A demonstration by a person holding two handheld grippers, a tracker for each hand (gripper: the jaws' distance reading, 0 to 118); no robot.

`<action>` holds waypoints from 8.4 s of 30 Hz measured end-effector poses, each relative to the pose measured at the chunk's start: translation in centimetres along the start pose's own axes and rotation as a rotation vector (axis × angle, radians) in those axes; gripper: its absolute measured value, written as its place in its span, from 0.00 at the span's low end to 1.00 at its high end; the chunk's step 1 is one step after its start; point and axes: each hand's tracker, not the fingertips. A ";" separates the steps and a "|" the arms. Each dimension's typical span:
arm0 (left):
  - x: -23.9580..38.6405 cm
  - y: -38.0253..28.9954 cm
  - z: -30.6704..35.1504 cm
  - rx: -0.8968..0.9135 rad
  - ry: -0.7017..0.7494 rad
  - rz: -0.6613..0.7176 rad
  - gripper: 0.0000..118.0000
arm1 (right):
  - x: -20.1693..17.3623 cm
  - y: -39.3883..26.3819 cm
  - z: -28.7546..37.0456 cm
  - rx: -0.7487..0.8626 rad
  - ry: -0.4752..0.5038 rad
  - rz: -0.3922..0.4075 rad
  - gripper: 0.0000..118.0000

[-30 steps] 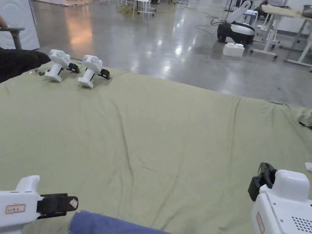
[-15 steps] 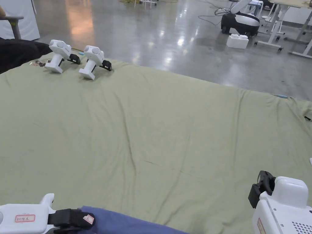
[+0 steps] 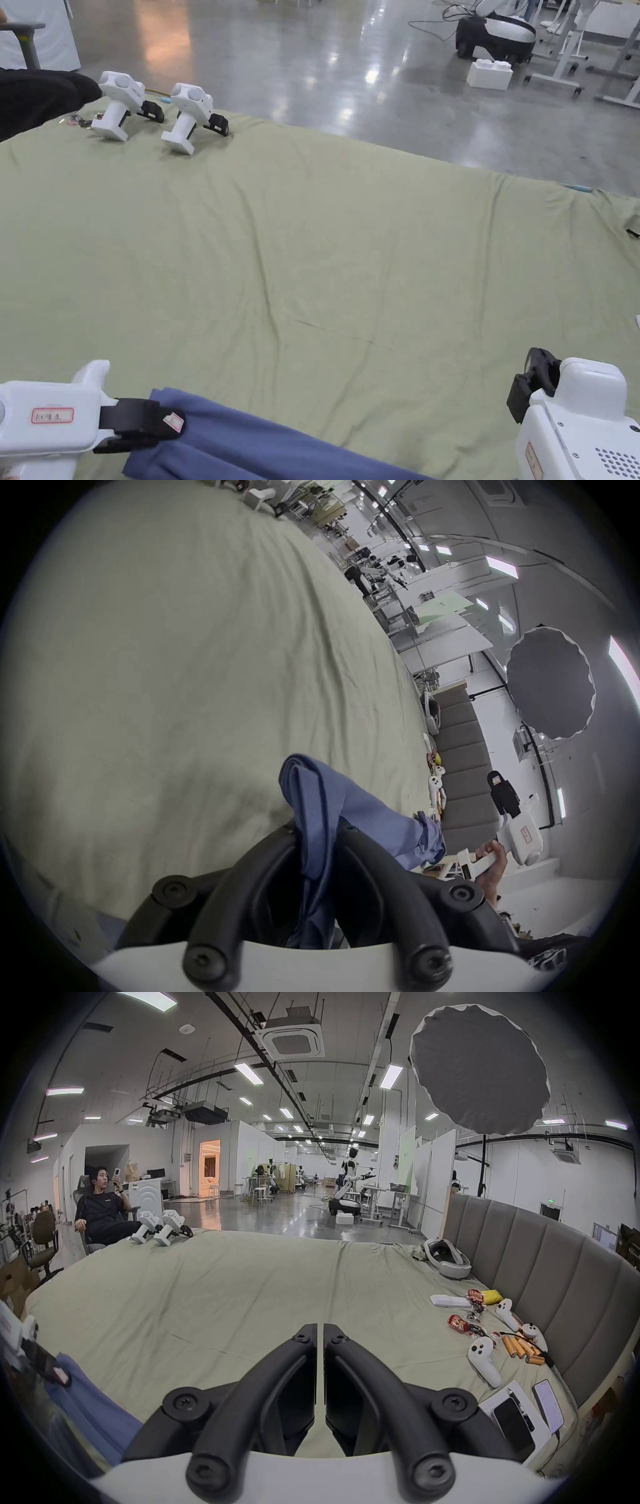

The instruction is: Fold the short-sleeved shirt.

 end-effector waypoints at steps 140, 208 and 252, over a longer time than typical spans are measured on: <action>12.3 1.6 3.1 0.002 0.522 -0.299 0.17 | 3.5 -2.9 0.9 -0.107 0.054 -0.172 0.04; 22.9 -7.5 -9.6 0.355 0.187 -0.610 0.08 | 1.7 0.6 3.2 0.070 0.024 -0.103 0.04; 9.6 -6.5 -3.0 0.247 0.190 -0.439 0.23 | -10.8 -14.8 4.2 -0.359 0.255 0.032 0.04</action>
